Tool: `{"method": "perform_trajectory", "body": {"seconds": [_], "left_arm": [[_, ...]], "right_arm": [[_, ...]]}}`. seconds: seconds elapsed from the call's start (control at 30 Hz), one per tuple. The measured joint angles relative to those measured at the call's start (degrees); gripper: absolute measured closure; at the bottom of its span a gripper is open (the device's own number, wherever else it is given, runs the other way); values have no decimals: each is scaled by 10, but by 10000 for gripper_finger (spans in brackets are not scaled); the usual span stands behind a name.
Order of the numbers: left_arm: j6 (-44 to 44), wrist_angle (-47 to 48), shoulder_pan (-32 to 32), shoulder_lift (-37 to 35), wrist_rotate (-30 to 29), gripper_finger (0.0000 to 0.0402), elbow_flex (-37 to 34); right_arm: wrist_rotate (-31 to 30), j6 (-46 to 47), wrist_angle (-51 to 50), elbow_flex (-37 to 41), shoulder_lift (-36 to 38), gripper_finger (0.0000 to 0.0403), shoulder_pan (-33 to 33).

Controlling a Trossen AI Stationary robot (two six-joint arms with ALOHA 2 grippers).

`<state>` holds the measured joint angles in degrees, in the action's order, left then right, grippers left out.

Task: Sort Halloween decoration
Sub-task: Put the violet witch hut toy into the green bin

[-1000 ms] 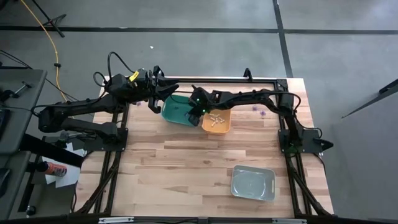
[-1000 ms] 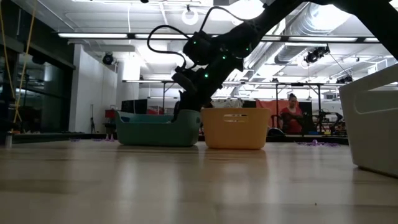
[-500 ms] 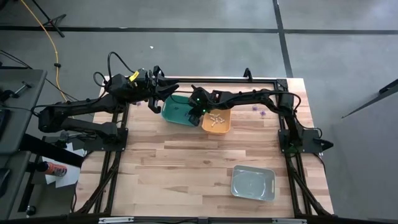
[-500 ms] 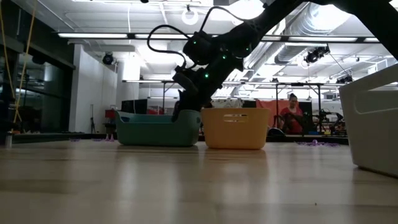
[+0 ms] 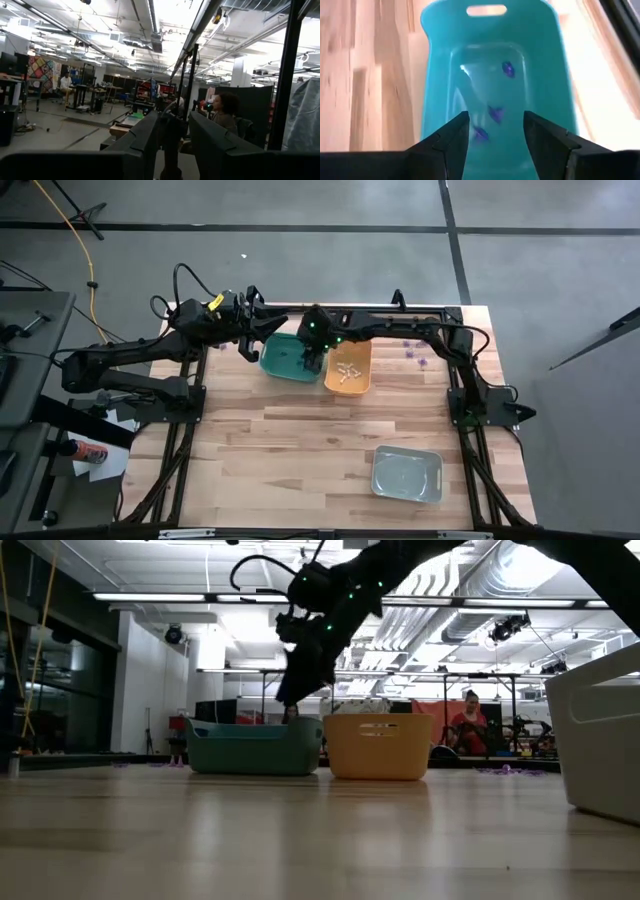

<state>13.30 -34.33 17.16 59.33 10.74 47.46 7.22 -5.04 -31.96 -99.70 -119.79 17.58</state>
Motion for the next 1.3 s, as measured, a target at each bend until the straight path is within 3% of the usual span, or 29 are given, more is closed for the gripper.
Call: {"method": "perform_trajectory", "body": {"seconds": [0.2, 0.4, 0.67, 0.9, 1.1, 1.3], "left_arm": [[-2, 0, 0, 0, 0, 305, 0], [-15, -1, 1, 0, -7, 305, 0], [-40, 0, 1, 0, -30, 305, 0], [-49, 19, 1, 0, -31, 305, 0], [-32, 79, 1, 0, -30, 305, 0], [0, 169, -6, 0, -17, 305, 0]], "right_arm": [[36, -69, -194, -52, 16, 228, 15], [40, -73, -197, 83, 128, 242, 32], [24, 40, 5, 372, 397, 254, 41], [53, 223, 318, 544, 548, 254, 37], [136, 342, 606, 569, 558, 254, 27], [144, 216, 607, 512, 557, 254, -24]]}}
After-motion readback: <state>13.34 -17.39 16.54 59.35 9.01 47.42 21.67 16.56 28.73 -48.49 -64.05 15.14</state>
